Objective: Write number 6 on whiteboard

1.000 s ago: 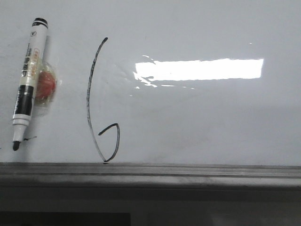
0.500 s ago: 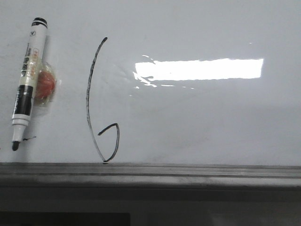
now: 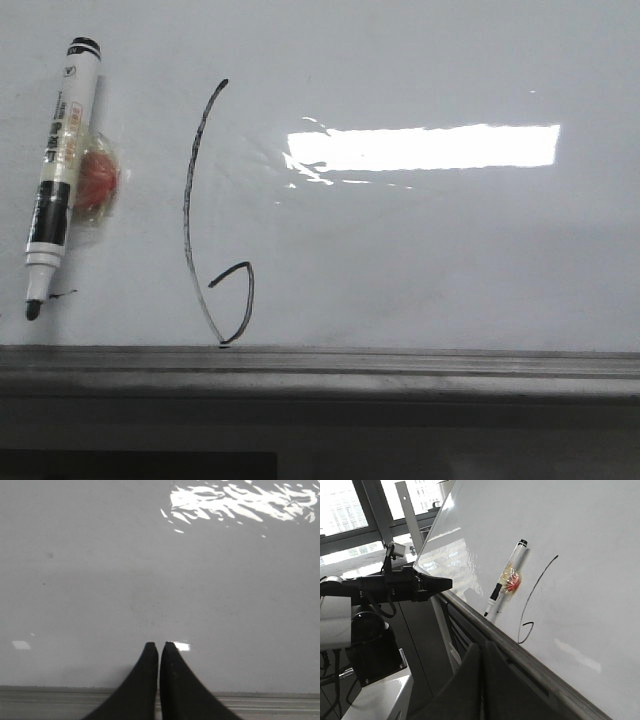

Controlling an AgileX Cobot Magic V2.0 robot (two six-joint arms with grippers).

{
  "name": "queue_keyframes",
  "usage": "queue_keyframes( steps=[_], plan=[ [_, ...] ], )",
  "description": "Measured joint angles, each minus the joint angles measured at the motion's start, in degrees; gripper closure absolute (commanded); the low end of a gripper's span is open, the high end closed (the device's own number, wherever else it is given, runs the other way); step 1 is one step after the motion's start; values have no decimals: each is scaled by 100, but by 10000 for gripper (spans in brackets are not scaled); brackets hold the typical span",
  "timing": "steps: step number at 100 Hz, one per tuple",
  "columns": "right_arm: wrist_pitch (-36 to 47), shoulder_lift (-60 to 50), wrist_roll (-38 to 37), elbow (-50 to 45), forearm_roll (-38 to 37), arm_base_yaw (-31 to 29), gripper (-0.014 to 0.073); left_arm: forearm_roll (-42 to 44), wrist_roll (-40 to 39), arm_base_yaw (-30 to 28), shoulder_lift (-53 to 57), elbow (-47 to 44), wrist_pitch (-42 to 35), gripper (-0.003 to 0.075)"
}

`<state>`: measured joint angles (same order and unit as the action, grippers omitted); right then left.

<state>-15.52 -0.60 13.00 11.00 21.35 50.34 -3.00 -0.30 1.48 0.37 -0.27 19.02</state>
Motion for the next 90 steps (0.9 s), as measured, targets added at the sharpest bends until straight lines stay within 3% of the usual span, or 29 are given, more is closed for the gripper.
queue_keyframes(
  steps=[26,47,69,90],
  plan=[
    [-1,0,0,-138,0,-70,657,0,0,0,0,0,0,739],
    [183,0,0,-472,-94,-644,657,9,-10,0,0,0,0,739],
    [409,0,-100,-761,-798,-2017,657,9,-10,0,0,0,0,739],
    [564,0,-1173,-976,-1998,-3585,657,9,-10,0,0,0,0,739]
  ],
)
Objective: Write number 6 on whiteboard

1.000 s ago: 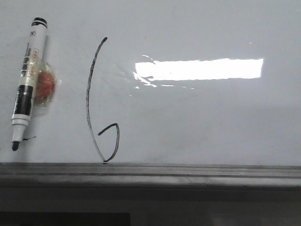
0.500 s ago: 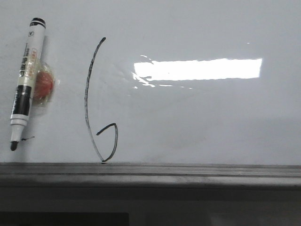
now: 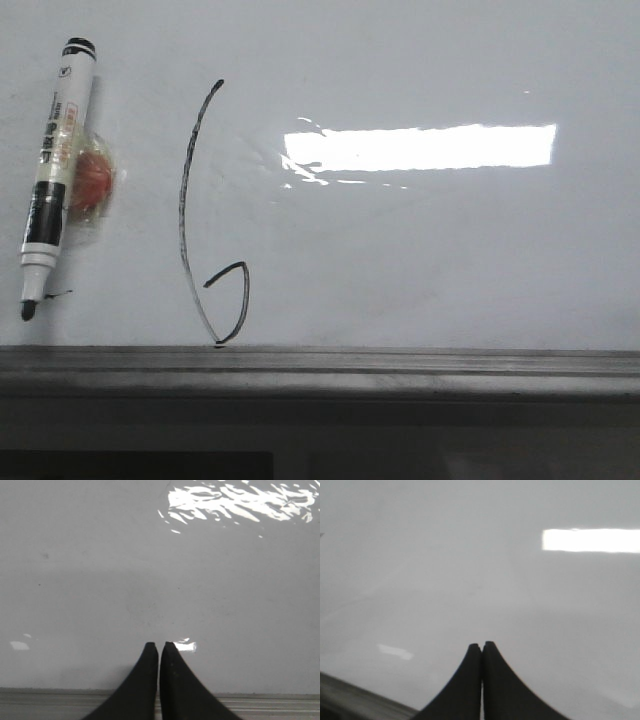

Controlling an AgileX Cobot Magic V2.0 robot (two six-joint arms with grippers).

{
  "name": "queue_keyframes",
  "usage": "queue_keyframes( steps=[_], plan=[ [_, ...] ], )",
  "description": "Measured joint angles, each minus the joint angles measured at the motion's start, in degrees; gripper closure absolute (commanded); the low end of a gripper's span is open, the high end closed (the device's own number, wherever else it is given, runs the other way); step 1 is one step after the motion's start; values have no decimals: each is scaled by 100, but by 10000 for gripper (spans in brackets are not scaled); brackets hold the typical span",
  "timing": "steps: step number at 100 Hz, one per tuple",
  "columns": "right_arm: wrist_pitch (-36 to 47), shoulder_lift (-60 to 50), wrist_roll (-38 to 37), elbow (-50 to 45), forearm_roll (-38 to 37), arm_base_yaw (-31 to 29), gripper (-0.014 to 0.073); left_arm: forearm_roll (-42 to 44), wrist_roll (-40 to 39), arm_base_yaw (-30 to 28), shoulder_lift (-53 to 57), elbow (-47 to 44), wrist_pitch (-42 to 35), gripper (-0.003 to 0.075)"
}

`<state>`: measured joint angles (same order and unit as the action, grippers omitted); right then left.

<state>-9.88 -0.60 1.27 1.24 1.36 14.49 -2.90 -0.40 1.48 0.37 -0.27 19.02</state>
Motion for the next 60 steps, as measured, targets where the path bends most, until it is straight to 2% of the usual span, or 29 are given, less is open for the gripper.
queue_keyframes(
  steps=[11,29,41,60],
  plan=[
    [0,0,-395,-40,-478,-763,657,0,0,0,0,0,0,739],
    [61,0,-535,-204,-655,-1736,657,0,0,0,0,0,0,739],
    [-51,0,-750,-216,-681,-2021,657,0,0,-2,0,0,0,739],
    [-748,0,-838,-216,-693,-2055,657,0,0,-12,0,0,0,739]
  ],
)
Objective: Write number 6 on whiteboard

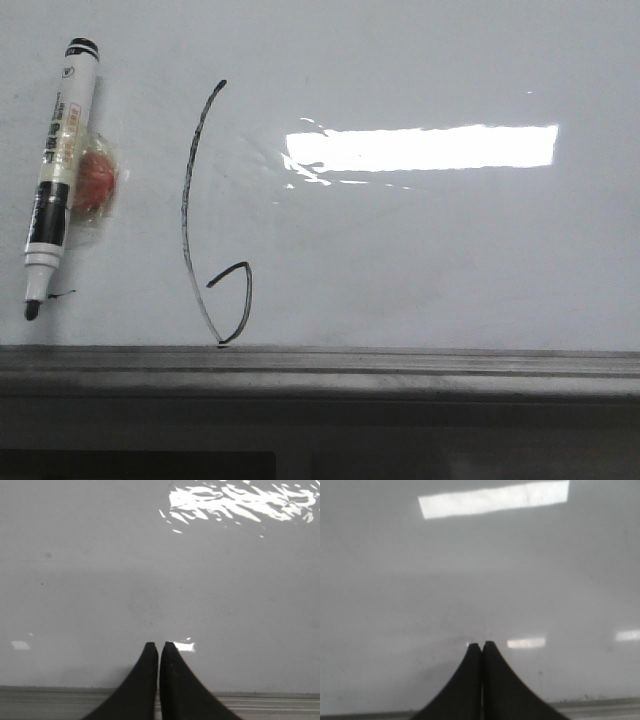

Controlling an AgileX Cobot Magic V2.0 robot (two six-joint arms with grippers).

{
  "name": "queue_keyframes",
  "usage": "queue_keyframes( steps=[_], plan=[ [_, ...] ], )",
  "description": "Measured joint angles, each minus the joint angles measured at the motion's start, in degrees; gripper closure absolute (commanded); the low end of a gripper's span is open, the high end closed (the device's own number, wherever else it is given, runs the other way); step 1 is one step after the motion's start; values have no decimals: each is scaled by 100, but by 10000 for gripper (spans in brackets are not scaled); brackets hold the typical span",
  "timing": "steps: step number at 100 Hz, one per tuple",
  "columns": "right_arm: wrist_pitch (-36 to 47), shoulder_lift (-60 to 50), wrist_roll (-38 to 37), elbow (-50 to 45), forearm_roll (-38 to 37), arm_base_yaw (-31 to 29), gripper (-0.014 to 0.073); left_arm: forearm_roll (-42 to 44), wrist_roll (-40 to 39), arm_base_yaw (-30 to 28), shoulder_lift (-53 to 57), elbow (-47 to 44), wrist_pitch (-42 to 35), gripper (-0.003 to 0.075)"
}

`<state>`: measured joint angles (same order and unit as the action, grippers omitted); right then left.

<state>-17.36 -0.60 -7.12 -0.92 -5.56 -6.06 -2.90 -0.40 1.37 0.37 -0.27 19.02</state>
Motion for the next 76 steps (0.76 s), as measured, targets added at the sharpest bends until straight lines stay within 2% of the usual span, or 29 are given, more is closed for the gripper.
queue_keyframes(
  steps=[76],
  plan=[
    [-141,0,-17,21,0,0,657,0,0,0,0,0,0,739]
  ],
)
